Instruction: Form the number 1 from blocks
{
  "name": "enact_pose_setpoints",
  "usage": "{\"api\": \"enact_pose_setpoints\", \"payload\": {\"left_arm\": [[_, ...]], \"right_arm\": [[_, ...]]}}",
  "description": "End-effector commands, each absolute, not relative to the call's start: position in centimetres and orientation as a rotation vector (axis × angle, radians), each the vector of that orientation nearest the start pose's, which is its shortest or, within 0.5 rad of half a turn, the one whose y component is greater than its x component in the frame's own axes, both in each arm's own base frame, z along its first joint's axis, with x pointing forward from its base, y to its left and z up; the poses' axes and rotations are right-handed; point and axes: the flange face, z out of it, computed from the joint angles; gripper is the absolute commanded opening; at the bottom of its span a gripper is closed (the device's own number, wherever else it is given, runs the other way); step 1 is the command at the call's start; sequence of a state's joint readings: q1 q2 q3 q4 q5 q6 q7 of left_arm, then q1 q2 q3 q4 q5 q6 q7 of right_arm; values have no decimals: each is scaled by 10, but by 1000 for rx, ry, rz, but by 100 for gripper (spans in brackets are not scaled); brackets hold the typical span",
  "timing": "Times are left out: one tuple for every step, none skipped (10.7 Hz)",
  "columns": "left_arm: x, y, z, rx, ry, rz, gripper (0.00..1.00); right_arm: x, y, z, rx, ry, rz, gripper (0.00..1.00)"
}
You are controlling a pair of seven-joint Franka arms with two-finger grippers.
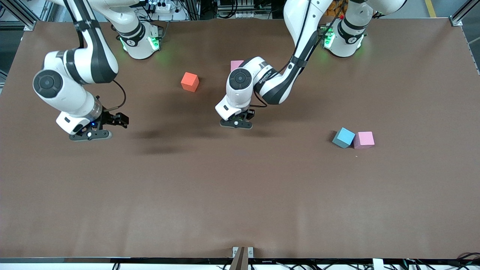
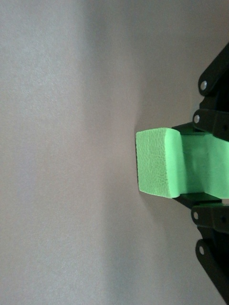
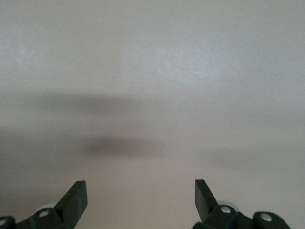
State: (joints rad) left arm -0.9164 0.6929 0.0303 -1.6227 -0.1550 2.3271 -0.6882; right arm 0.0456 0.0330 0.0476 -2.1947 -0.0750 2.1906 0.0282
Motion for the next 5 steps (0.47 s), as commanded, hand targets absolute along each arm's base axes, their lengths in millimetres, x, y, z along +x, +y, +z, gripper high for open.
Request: {"api": "enact_pose_setpoints", "payload": {"left_arm": [[433,-551,214,-3226,87,99,0],[434,-552,216,-3230,76,97,0],[432,-555,216,-3233,74,93,0],[433,-557,216,-3236,63,92,0],[433,-557,215,-3238,51,99,0]], "right_arm": [[532,48,401,-3179,-204,7,100],[538,49,422,-3181,-209,26,100],[544,51,443,-3182,-215,24,100],[549,52,463,-3183,-223,24,100],[554,53,489,-3183,-228,17,100]]}}
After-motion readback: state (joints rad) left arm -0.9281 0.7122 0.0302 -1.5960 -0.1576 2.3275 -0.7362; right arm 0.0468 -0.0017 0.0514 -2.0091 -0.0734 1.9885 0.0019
